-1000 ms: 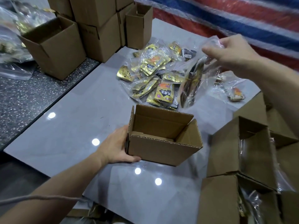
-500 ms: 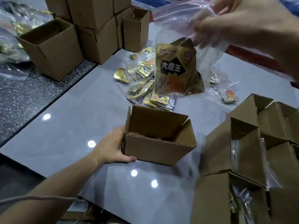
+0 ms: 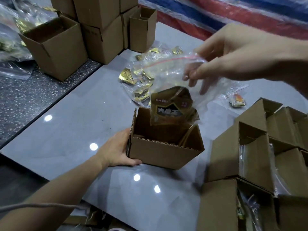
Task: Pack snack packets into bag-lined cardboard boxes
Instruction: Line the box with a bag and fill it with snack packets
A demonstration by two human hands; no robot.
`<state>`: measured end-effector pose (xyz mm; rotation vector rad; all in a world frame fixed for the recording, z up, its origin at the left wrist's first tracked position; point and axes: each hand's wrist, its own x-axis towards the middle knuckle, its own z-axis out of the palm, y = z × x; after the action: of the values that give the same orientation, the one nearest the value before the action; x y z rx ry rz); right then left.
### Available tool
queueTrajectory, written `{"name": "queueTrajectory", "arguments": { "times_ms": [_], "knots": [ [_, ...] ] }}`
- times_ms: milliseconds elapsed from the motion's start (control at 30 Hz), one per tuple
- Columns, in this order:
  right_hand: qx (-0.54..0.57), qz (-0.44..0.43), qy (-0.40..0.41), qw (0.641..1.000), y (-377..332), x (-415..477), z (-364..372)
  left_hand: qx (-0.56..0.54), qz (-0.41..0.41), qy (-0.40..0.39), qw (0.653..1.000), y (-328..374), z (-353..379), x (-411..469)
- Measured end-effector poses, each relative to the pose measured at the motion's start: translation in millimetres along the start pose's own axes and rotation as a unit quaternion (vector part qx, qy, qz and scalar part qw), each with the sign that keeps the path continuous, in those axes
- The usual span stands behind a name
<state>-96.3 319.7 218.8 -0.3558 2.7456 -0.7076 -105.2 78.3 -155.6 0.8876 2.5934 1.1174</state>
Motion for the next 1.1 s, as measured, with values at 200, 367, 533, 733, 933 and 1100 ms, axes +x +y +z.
{"name": "queueTrajectory", "arguments": {
  "times_ms": [200, 367, 533, 733, 933, 1100],
  "knots": [
    [0.022, -0.002, -0.076, 0.997, -0.5, 4.6, 17.5, -0.019, -0.003, 0.016, 1.0, 8.6, -6.1, -2.3],
    [0.023, -0.015, -0.063, 0.998, 0.3, 13.1, 37.4, -0.019, 0.005, 0.023, 1.0, 10.6, -5.9, -0.6],
    [0.044, -0.004, -0.008, 0.999, 7.8, 24.8, 59.6, 0.008, 0.007, 0.019, 1.0, 4.8, -3.3, -0.2],
    [0.075, 0.012, 0.076, 0.994, 30.5, 30.6, 76.3, -0.003, -0.011, 0.036, 0.999, 7.3, -4.5, -4.9],
    [-0.017, 0.078, 0.02, 0.997, 54.8, 31.5, 88.7, -0.009, -0.008, 0.025, 1.0, 7.8, -5.1, -2.7],
    [0.011, 0.064, -0.039, 0.997, 65.0, 32.9, 86.8, -0.014, -0.002, 0.025, 1.0, 7.2, -5.9, -3.7]
  ]
}}
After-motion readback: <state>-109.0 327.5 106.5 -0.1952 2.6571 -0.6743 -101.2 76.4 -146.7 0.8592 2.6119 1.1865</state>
